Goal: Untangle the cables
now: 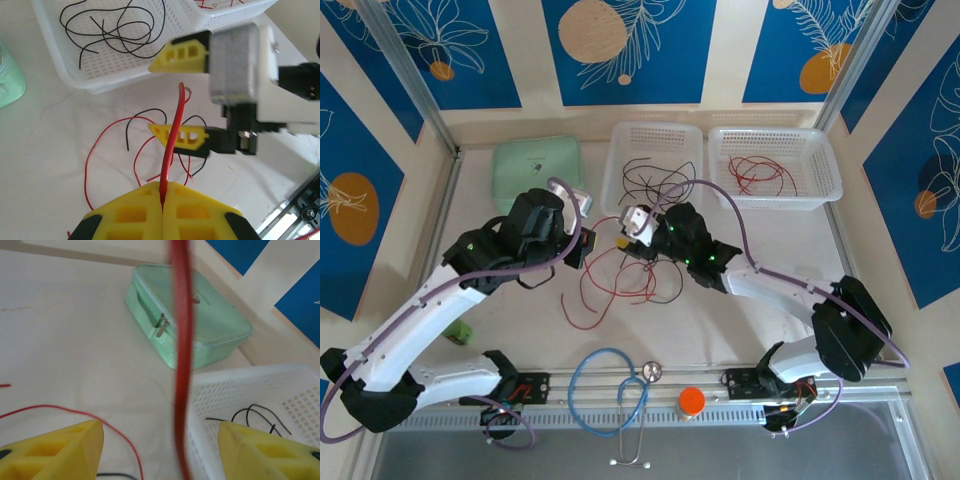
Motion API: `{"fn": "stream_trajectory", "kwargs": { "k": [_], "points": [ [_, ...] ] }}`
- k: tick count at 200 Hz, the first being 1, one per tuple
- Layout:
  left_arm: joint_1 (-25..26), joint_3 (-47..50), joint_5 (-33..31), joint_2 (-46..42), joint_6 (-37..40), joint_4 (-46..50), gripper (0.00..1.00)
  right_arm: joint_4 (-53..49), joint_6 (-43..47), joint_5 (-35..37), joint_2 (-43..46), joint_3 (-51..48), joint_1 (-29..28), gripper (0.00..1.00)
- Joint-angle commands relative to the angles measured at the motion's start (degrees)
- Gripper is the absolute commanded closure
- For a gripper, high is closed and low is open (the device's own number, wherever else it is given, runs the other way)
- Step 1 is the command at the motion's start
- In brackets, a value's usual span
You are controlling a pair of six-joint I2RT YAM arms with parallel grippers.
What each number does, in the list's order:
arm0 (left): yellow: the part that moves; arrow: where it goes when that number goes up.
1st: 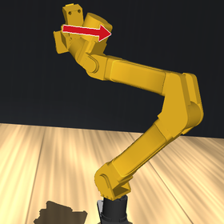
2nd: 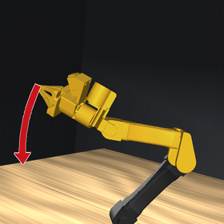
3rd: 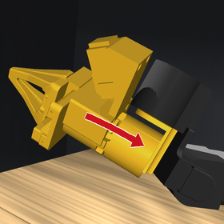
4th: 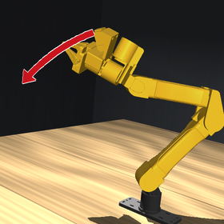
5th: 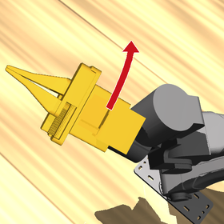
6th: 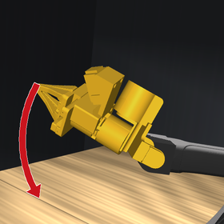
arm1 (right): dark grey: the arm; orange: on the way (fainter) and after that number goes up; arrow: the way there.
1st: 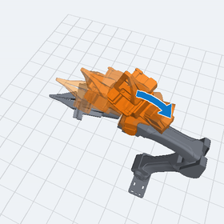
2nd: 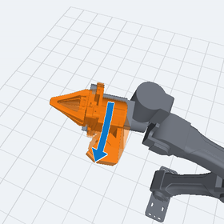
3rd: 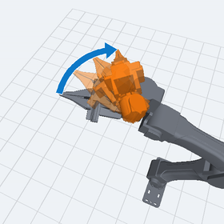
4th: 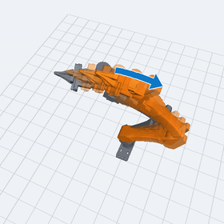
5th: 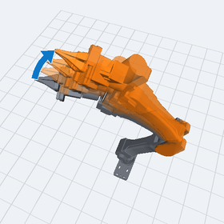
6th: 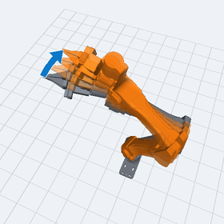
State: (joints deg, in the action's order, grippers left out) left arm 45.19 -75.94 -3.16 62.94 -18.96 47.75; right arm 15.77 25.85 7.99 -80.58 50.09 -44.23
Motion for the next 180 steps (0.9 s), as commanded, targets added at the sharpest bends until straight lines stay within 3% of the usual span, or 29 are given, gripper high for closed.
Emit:
{"fn": "stream_trajectory", "kwargs": {
  "k": [1, 53, 96, 107, 128, 143, 160, 180],
  "points": [
    [0.6, -1.3, 0.3, -1.2, 1.0, 1.5, 1.0, 3.9, 0.4, 3.5, -1.1, 3.0, -0.1, 0.39],
    [0.6, -0.1, -5.3, -2.0, 0.9, 1.8, 1.0, -0.5, -3.6, 6.4, 4.6, 2.4, 0.1, 0.57],
    [0.7, 0.9, -4.8, -0.6, 0.7, 0.0, 0.96, -7.0, -6.4, 4.3, 9.7, 3.4, 0.7, 0.98],
    [0.7, 1.3, -4.4, -0.5, 0.6, -0.8, 0.88, -8.5, -7.4, 4.1, 10.3, 4.3, 0.9, 1.0],
    [0.6, 2.4, -3.9, -0.8, 0.3, -2.3, 0.59, -11.6, -8.6, 4.3, 11.3, 6.6, 1.0, 1.0],
    [0.6, 3.4, -3.1, -1.0, 0.0, -3.3, 0.44, -14.2, -9.5, 5.1, 12.0, 8.9, 1.2, 1.0],
    [0.6, 4.5, -2.8, -0.7, -0.4, -4.0, 0.37, -17.4, -11.0, 6.3, 12.7, 12.2, 1.9, 1.0],
    [0.6, 6.0, -2.5, -0.4, -0.9, -4.6, 0.35, -22.5, -13.4, 7.8, 13.0, 17.1, 4.0, 1.0]
  ]
}}
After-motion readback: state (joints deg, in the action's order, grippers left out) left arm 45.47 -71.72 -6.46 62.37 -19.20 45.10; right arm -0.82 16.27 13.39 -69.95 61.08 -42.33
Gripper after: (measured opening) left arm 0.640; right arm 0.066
